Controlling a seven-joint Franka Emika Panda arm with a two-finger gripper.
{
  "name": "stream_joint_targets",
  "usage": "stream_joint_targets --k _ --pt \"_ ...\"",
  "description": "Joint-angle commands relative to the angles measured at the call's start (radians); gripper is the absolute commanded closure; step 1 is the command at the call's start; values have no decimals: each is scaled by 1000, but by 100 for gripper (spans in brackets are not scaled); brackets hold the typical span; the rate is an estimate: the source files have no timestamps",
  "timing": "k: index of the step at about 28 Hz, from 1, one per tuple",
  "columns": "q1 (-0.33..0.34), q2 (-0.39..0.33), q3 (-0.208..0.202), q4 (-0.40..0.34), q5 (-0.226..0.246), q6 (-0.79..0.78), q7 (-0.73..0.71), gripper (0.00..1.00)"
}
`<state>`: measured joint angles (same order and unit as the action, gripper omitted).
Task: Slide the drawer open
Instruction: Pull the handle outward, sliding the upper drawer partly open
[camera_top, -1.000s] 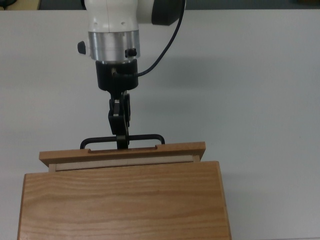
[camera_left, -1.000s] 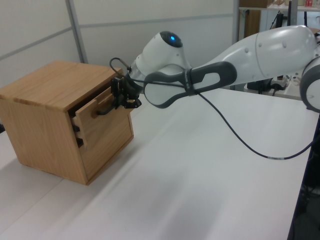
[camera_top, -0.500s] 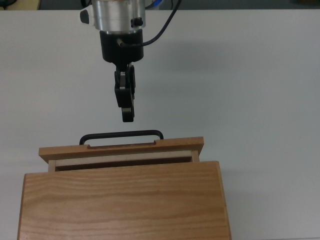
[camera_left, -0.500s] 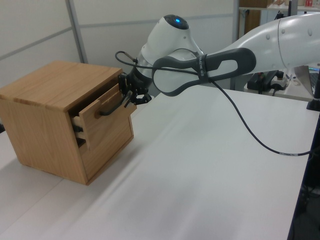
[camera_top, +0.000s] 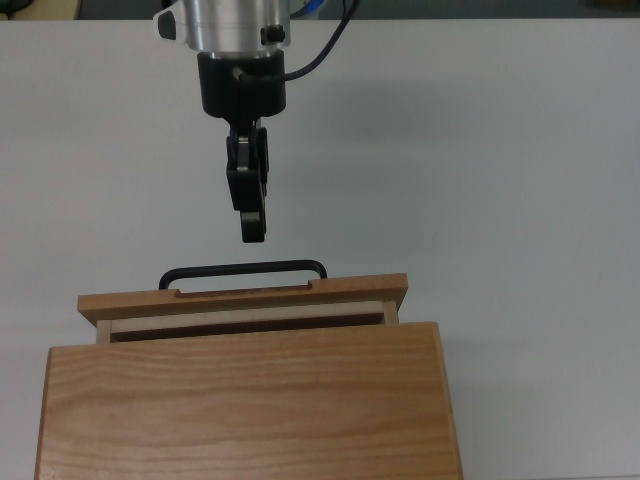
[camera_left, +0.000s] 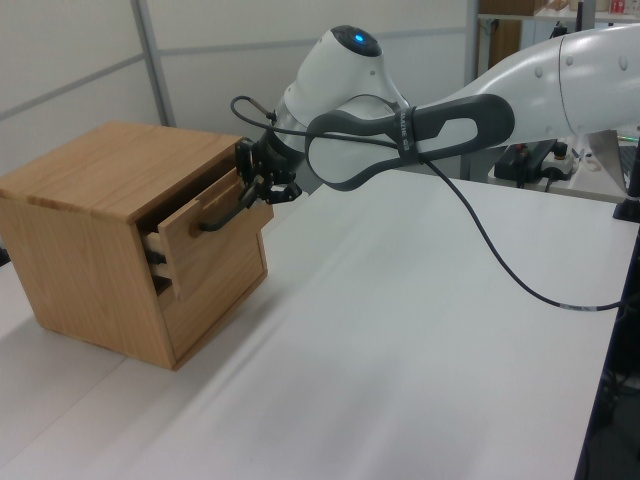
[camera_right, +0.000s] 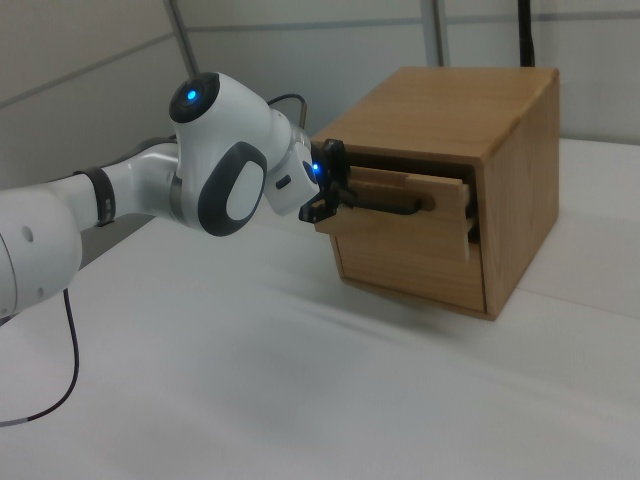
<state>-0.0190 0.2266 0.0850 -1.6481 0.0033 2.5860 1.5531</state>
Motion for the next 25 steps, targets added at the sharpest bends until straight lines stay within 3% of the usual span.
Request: stream_joint_targets --k 1,2,6,10,21,23,25 --pt "4 53 -2 10 -57 72 13 81" --pt "5 66 -2 16 -81 77 16 57" --pt "5 92 -1 40 -88 83 19 49" --pt "5 114 -1 77 -88 89 21 14" --pt "5 114 -2 83 -88 89 21 13" --pt "5 119 -2 83 -88 89 21 21" --pt "5 128 -2 83 -86 89 22 38"
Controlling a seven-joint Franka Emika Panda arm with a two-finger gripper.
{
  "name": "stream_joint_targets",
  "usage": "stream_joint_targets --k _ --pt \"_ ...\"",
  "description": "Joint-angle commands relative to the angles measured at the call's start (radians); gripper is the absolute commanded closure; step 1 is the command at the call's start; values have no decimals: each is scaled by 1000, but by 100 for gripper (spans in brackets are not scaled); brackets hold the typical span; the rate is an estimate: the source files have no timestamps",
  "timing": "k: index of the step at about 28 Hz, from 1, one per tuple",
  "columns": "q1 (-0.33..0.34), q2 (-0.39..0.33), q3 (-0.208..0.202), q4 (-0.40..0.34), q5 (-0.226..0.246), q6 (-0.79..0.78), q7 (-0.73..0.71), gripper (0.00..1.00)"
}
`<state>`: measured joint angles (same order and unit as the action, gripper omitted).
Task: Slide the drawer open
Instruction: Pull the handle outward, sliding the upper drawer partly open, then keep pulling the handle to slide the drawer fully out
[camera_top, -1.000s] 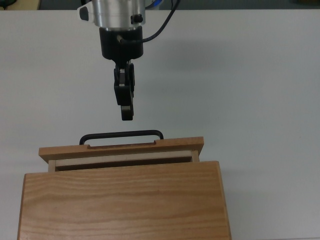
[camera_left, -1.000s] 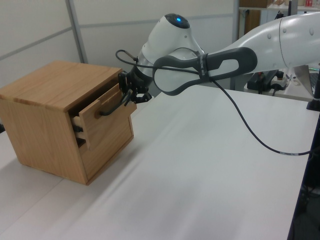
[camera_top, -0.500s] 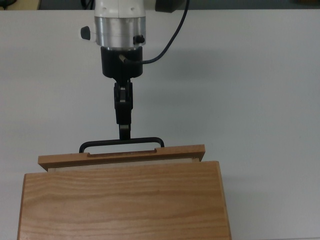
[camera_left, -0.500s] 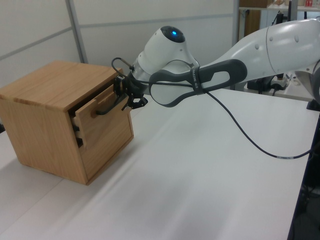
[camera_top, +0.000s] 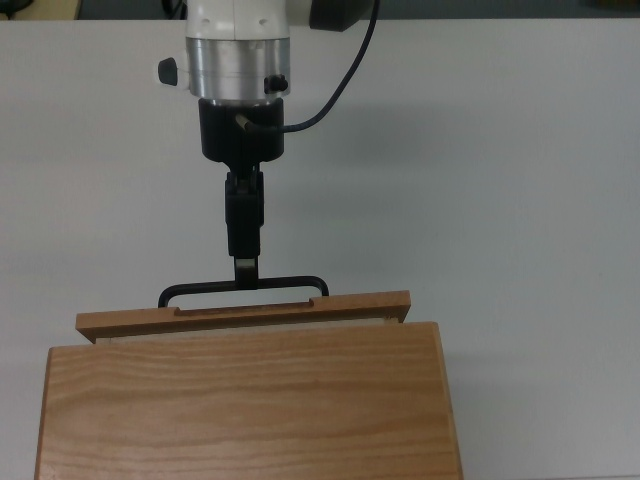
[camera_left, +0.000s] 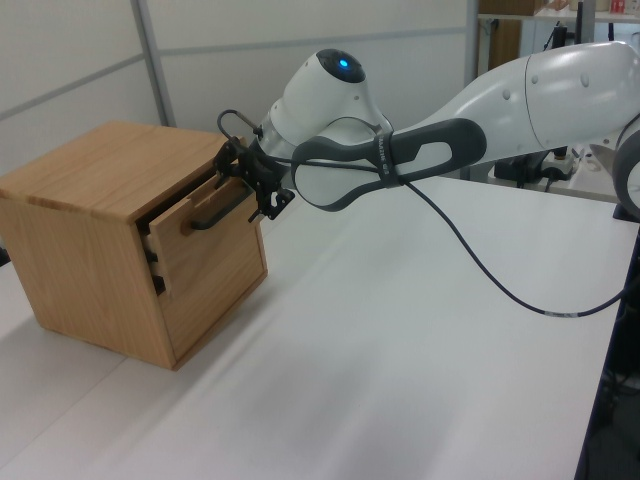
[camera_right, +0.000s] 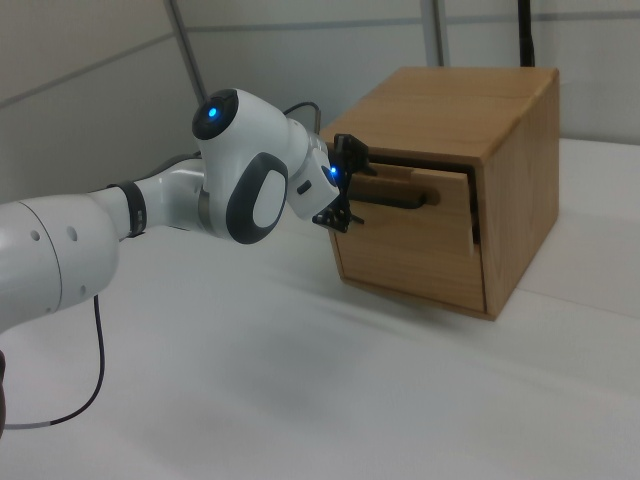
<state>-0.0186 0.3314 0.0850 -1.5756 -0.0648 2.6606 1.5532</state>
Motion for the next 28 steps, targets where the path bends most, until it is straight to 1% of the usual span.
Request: stream_joint_targets --k 1,2,5,12,18,21,24,28 --pt "5 26 -2 11 -18 15 22 47" --pt "3 29 -2 11 -18 15 22 68" --pt "3 35 -2 11 -20 16 22 100" --pt "3 40 -2 12 -20 24 22 100" --pt "5 21 -4 9 -21 18 19 100" --pt "5 -2 -5 -13 -23 7 16 100" --pt "5 -31 -7 -55 -23 -4 15 100" --pt "5 -58 -8 -90 -24 -47 12 100"
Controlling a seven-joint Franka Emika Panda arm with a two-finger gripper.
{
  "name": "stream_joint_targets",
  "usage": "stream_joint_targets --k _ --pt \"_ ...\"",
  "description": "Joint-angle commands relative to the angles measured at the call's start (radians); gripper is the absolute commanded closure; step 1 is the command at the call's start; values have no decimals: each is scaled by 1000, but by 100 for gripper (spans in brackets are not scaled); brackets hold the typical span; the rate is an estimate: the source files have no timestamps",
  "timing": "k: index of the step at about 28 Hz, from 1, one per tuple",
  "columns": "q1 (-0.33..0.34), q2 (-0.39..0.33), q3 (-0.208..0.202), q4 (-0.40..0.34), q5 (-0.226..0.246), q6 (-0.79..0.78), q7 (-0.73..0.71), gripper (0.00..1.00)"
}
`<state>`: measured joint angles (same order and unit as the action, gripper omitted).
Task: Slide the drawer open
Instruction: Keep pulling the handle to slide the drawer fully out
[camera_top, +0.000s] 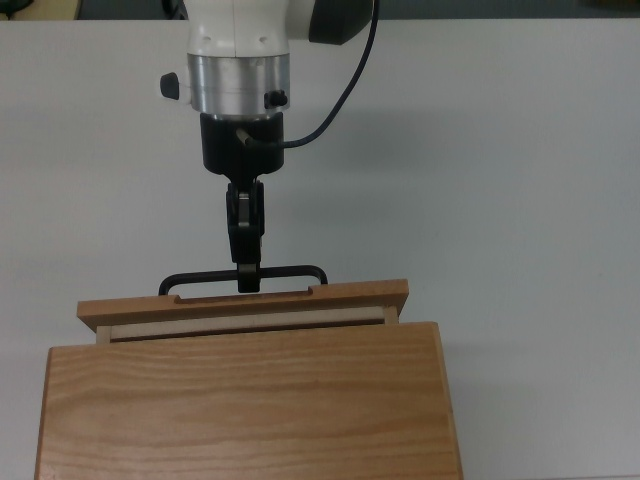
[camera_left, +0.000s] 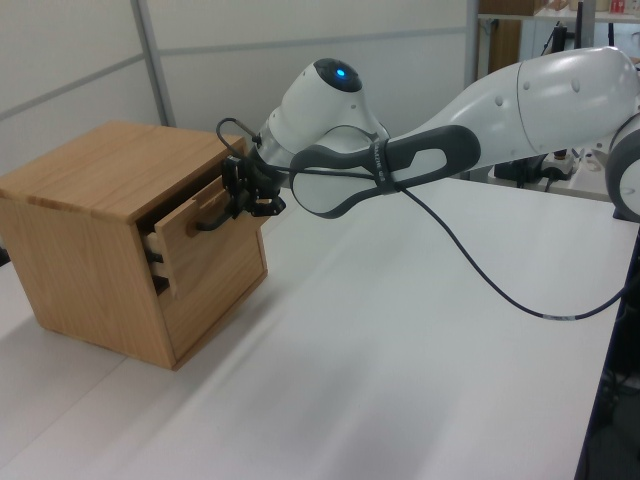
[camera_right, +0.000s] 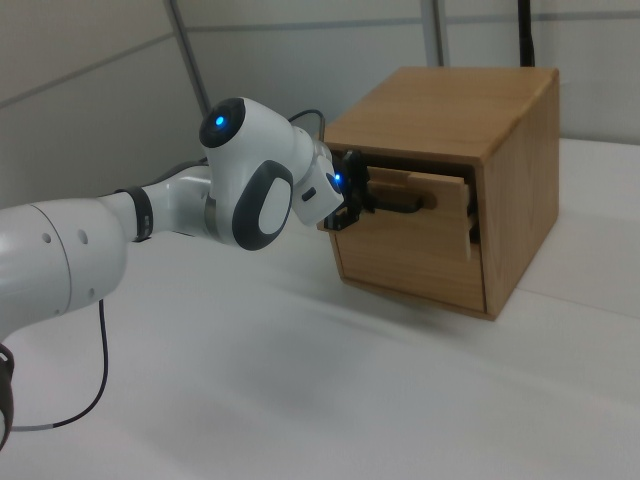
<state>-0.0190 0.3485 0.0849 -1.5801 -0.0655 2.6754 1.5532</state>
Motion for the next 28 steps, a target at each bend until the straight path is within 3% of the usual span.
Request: stream_joint_targets --k 1,10,20,28 --pt "7 -86 -8 -101 -25 -93 11 100" --pt "7 -147 -7 -139 -34 -199 21 100" --pt "7 -247 -7 -265 -68 -278 15 100" --pt "5 -272 -7 -265 -83 -414 13 100"
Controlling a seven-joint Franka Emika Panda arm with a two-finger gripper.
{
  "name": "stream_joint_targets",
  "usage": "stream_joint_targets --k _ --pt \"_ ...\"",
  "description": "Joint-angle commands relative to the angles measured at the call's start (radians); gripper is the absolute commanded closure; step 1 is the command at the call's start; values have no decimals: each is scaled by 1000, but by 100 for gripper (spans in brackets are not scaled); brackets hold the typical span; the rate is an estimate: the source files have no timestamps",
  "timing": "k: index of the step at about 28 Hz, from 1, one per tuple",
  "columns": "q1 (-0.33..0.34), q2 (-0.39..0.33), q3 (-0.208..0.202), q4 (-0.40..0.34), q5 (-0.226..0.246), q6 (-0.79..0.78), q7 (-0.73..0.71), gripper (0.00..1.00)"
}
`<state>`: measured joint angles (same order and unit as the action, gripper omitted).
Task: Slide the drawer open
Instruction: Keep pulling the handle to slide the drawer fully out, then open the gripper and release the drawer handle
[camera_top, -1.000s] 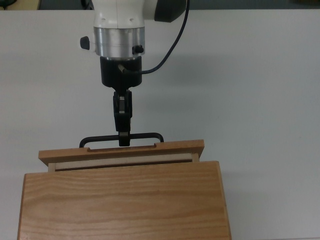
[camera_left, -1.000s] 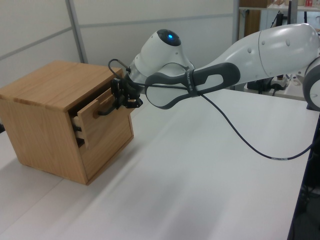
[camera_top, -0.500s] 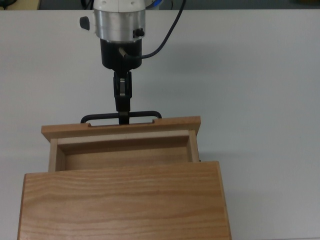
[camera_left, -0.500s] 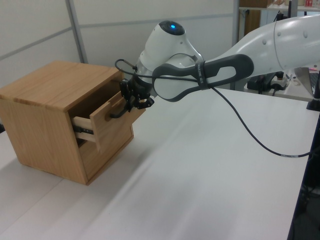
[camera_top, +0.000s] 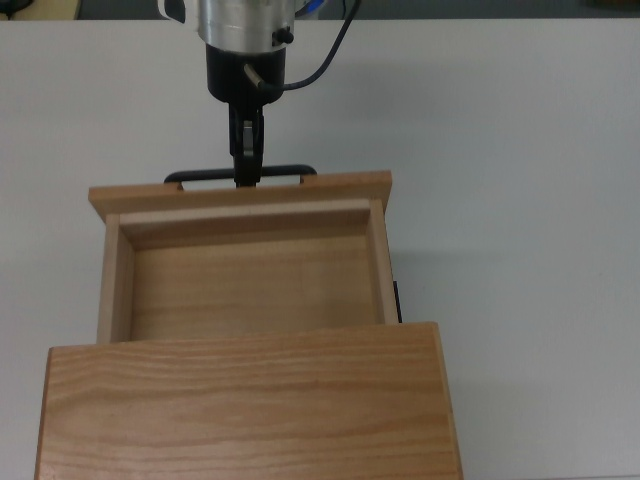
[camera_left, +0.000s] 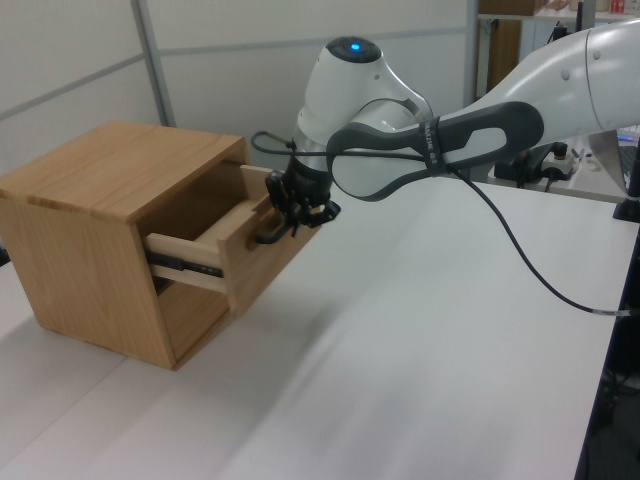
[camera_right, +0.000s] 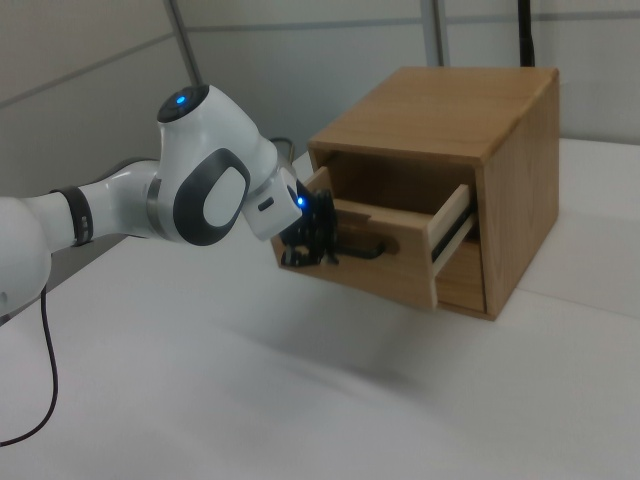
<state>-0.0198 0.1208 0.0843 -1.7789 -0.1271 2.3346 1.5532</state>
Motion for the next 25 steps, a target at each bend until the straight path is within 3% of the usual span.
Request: stream_joint_targets --k 1,12,23,25 --pt "8 -47 -6 -65 -23 -92 13 100" --pt "4 -107 -8 -24 -19 -280 25 100" --pt "3 -133 -8 12 -6 -330 28 100" --pt "4 -133 -5 19 -8 -347 25 89"
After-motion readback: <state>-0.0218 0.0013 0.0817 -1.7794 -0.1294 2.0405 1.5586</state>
